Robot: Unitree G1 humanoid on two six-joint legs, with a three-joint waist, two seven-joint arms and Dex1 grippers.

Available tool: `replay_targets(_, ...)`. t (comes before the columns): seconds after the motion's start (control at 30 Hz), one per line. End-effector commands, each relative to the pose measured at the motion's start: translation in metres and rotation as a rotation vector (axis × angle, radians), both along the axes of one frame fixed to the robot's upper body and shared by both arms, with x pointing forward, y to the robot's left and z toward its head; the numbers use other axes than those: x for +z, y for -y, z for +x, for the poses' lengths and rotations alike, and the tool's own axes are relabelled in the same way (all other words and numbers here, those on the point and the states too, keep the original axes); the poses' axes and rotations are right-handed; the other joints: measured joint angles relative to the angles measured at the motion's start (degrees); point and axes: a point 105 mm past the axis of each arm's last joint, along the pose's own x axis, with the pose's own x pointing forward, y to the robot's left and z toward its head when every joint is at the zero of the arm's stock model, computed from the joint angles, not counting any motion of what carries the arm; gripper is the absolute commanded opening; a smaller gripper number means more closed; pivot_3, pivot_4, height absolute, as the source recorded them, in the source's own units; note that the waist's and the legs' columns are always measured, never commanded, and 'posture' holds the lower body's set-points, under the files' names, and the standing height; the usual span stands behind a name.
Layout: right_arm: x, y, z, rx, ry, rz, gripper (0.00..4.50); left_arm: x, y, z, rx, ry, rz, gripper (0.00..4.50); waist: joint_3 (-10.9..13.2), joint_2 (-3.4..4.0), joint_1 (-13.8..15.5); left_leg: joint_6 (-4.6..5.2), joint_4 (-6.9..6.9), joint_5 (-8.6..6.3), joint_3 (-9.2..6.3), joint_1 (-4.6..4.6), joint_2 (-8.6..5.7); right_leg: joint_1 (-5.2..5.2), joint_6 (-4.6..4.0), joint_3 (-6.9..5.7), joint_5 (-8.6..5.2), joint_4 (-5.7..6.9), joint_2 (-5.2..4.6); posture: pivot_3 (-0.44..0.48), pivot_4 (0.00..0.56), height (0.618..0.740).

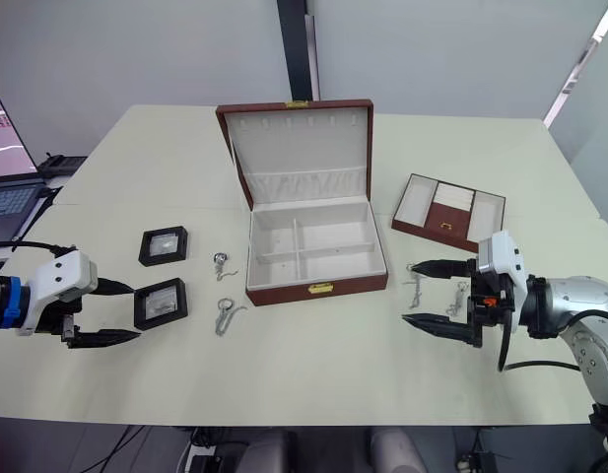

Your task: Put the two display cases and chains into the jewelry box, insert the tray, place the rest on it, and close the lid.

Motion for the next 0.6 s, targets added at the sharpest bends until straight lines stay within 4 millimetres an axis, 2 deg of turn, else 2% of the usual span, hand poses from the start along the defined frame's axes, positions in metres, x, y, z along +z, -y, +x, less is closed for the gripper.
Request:
replay_targets(0.03, 0.011, -0.001, -0.004, 0.007, 0.08, -0.004, 4.48, 0.003, -0.002, 0.003, -0.017, 0.006, 0.03, 4.5, 0.0, 0.0, -0.2, 0.0, 0.0, 0.0, 0.0, 0.01, 0.01, 0.0, 0.0, 0.01, 0.0, 0.0, 0.01, 0.0, 0.15, 0.74)
replay_targets(0.43, 0.008, -0.004, -0.008, 0.019, 0.07, -0.027, 4.48, -0.008, 0.013, 0.002, -0.055, -0.031, -0.014, 4.5, 0.0, -0.01, -0.3, 0.0, 0.03, 0.0, -0.01, 0.0, 0.01, 0.02, 0.0, 0.0, 0.0, 0.02, 0.0, 0.0, 0.15, 0.74)
replay_targets(0.6, 0.013, 0.004, 0.003, -0.057, 0.09, 0.015, 4.48, 0.011, 0.012, 0.012, 0.002, 0.063, -0.08, 4.5, 0.0, -0.02, -0.3, 0.0, 0.04, 0.0, -0.03, 0.0, 0.01, 0.02, 0.0, -0.01, 0.0, 0.02, 0.0, 0.0, 0.15, 0.74)
